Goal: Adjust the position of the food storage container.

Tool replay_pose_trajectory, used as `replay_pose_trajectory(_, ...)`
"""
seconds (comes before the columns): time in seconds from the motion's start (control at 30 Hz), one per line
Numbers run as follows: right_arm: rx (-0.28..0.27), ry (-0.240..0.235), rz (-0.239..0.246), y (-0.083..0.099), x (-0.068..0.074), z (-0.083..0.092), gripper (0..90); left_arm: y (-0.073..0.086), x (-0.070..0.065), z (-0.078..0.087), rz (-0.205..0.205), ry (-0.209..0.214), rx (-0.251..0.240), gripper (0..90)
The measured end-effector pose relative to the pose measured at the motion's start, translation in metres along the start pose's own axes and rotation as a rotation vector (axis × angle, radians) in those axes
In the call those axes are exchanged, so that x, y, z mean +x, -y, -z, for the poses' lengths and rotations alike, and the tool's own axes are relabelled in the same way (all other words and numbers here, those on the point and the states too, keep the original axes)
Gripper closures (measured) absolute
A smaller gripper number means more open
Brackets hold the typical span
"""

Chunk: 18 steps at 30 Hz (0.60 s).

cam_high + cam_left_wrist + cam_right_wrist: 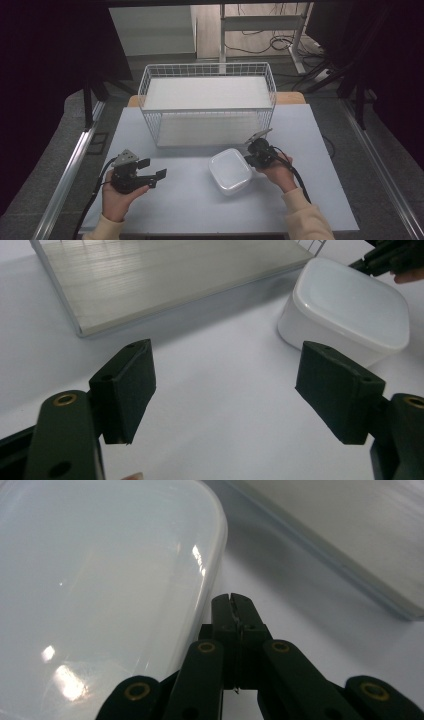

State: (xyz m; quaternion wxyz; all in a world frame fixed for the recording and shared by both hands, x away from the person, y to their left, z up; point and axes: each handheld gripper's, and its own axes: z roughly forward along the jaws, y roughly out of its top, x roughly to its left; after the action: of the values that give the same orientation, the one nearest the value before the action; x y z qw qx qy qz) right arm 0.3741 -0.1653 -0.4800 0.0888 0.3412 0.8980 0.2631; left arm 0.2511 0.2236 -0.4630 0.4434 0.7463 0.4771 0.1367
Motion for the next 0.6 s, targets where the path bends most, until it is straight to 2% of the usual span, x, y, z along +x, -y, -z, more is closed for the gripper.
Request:
replay_pose_trajectory(0.4,0.024,-0.03,0.032,0.012,0.025,0.005,90.0,0.001,0.0,-0.002,-0.005,-0.001,0.013,23.7)
replay_pose_trajectory(0.6,0.041,-0.073,0.052,0.014,0.039,0.004,90.0,0.001,0.0,-0.001,-0.003,-0.002,0.012,23.7)
